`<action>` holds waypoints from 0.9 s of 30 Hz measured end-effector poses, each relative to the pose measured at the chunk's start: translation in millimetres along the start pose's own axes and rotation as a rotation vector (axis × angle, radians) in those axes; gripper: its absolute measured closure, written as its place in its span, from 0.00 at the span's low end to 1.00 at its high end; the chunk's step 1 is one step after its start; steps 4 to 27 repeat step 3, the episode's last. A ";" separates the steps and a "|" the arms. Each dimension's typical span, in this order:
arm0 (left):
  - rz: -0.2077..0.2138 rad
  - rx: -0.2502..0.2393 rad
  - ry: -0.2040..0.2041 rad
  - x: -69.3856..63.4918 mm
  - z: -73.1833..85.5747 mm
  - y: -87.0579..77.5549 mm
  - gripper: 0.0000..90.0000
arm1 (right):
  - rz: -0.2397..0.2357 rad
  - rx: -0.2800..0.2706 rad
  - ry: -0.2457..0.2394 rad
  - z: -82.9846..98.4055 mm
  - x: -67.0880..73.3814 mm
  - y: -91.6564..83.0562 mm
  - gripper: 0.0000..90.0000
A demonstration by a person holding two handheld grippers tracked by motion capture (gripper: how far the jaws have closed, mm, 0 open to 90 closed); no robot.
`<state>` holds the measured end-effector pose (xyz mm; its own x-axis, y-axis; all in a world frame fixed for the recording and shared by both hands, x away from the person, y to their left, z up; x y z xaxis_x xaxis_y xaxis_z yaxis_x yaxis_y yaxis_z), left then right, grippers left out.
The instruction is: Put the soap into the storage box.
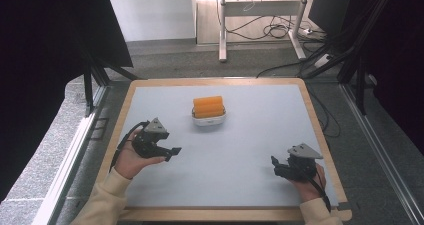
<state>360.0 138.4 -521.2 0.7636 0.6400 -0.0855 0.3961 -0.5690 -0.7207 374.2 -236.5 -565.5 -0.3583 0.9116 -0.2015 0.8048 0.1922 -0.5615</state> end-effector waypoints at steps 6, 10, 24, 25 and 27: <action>-0.006 -0.009 -0.001 4.8 -1.6 -1.4 0.31 | -0.009 -0.012 -0.002 -1.6 1.3 0.8 0.18; -0.006 -0.009 -0.001 4.8 -1.6 -1.4 0.31 | -0.009 -0.012 -0.002 -1.6 1.3 0.8 0.18; -0.006 -0.009 -0.001 4.8 -1.6 -1.4 0.31 | -0.009 -0.012 -0.002 -1.6 1.3 0.8 0.18; -0.006 -0.009 -0.001 4.8 -1.6 -1.4 0.31 | -0.009 -0.012 -0.002 -1.6 1.3 0.8 0.18; -0.006 -0.009 -0.001 4.8 -1.6 -1.4 0.31 | -0.009 -0.012 -0.002 -1.6 1.3 0.8 0.18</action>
Point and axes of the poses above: each handheld gripper's, and its own axes: y roughly forward along the jaws, z roughly out of its underside, x roughly to its left, the point moved 10 cm from there along y, roughly forward along the jaws, and after that the axes turned 5 degrees about z, right-handed, at the moved point
